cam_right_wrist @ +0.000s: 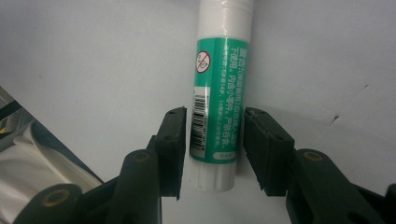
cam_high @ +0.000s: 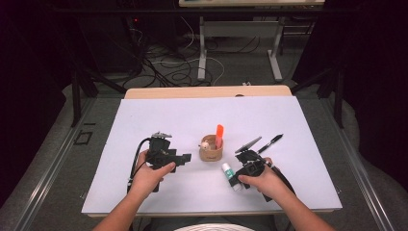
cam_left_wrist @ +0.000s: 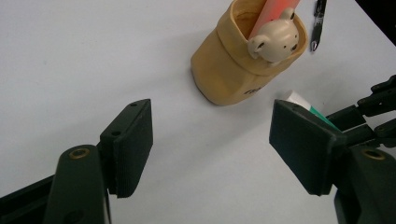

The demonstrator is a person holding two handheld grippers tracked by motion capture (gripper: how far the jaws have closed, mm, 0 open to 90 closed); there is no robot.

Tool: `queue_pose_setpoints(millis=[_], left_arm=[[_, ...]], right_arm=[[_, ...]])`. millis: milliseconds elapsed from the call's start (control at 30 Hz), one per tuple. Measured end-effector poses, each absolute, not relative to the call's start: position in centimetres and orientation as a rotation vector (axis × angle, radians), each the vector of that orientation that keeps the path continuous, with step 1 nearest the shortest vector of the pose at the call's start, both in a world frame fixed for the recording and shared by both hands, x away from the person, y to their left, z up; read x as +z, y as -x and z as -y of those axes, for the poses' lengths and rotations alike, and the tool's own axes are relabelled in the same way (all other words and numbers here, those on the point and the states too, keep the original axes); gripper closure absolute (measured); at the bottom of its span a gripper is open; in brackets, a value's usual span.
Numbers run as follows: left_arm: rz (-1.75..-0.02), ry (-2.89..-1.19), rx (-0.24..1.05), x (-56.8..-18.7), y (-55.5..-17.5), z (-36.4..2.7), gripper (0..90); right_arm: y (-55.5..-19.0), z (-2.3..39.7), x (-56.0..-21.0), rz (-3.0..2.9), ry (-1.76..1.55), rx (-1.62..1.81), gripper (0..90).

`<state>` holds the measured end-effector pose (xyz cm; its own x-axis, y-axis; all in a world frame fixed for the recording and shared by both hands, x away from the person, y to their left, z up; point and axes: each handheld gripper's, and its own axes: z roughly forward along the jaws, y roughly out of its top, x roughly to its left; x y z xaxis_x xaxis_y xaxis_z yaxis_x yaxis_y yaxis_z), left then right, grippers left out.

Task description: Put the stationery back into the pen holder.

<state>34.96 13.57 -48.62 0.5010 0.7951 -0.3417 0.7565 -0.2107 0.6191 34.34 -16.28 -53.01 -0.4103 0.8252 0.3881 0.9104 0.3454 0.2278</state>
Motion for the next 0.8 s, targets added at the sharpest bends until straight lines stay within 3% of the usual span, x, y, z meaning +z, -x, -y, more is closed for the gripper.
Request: queue_pose_setpoints(millis=[800], left_arm=[[-1.285, -1.978, 0.052, -48.66, -35.0, -13.59, 30.9]], right_arm=[[-34.61, 16.71, -53.31, 2.32, 1.614, -0.594, 66.1]])
